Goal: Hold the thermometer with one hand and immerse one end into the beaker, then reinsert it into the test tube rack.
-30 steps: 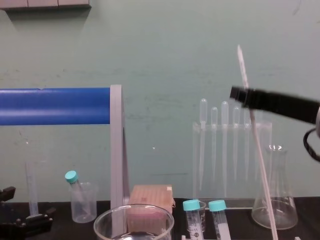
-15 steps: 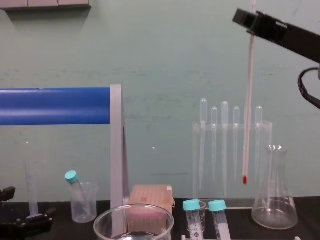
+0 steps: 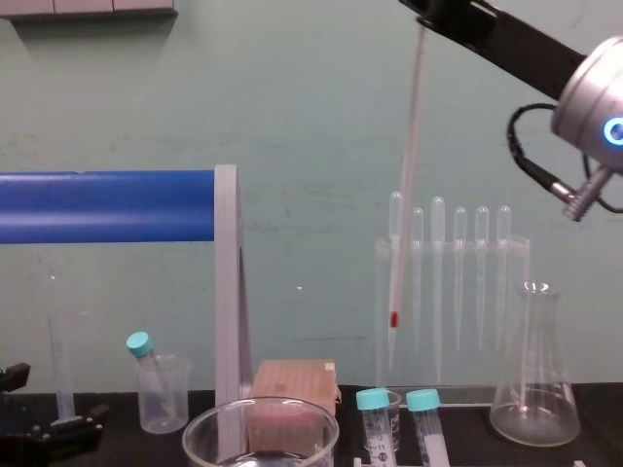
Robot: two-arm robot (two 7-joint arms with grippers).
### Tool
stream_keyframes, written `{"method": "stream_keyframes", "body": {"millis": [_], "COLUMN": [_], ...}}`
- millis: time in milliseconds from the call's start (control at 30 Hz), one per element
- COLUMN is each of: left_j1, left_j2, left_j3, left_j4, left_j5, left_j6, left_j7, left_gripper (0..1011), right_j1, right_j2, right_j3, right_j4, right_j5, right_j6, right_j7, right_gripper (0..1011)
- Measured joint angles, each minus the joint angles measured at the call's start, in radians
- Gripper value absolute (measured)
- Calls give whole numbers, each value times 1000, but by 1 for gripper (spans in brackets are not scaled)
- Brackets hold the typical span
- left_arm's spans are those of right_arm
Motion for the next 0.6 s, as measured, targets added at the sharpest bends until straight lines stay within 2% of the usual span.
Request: {"method": "stream_keyframes", "body": {"millis": [433,600], "left_j1": [0,0], "left_j2": [0,0], "left_j3": [0,0], "left_j4": [0,0], "left_j5": [0,0], "left_j6": [0,0], "left_j7": [0,0], "left_gripper": [1008,1008], "right_j1": [37,45], "right_j2": [-19,-21], "right_j3": [-80,-118], "right_j4": [36,67], "right_j5": [47,77], "right_j6": [-35,-47], "right_j7": [77,126], "right_gripper": [56,56]}}
